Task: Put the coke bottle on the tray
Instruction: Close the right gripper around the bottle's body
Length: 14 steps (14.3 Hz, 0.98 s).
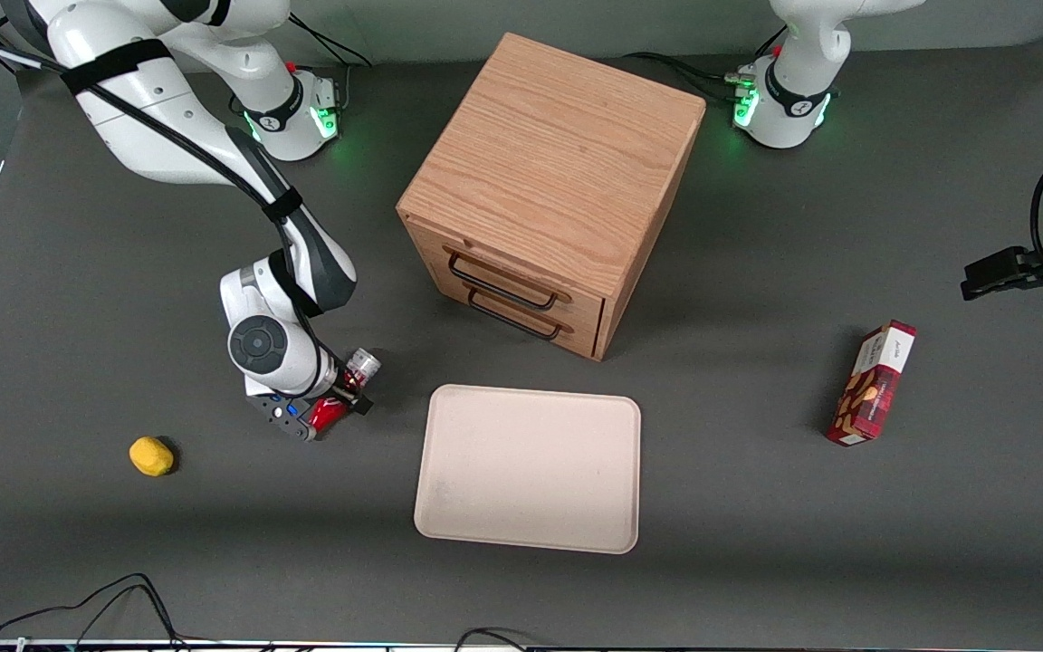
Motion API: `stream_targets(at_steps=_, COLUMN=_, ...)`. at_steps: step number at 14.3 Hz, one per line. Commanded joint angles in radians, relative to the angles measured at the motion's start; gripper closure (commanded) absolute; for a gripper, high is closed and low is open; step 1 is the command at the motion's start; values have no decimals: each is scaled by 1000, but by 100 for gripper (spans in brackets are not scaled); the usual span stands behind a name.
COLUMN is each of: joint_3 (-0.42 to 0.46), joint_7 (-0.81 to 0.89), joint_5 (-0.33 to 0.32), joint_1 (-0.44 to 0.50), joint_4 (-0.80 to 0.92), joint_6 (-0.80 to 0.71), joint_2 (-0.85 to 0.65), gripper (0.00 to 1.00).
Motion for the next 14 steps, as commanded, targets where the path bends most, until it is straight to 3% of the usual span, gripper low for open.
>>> stream_targets(at_steps=1, joint_3=-6, joint_7=62, joint_5=-56, joint_1=9, joint_4=7, joint_6=33, joint_2=31, gripper=0)
stream_targets(at_steps=3, joint_3=-4, joint_7=91, joint_5=-90, joint_1=7, joint_4=7, joint_6=42, joint_2=39, gripper=0)
stream_targets(at_steps=10, joint_3=-4, joint_7=91, joint_5=-92, joint_1=7, joint_4=7, joint_6=44, joint_2=47, gripper=0)
stream_targets(at_steps=11, joint_3=-4, joint_7=91, joint_5=-92, joint_1=9, joint_4=7, joint_6=44, joint_2=47, gripper=5)
stream_targets(at_steps=12, joint_3=-4, joint_7=91, joint_5=-92, joint_1=9, joint_4=7, joint_6=44, joint_2=47, gripper=39)
stream_targets(at_steps=13, joint_3=-4, joint_7=91, joint_5=-93, joint_1=9, joint_4=5, joint_6=44, joint_2=44, gripper=94)
stream_targets(at_steps=14, joint_3=-4, joint_7=89, joint_5=-100, joint_1=9, joint_4=5, joint_6=44, joint_2=41, gripper=100)
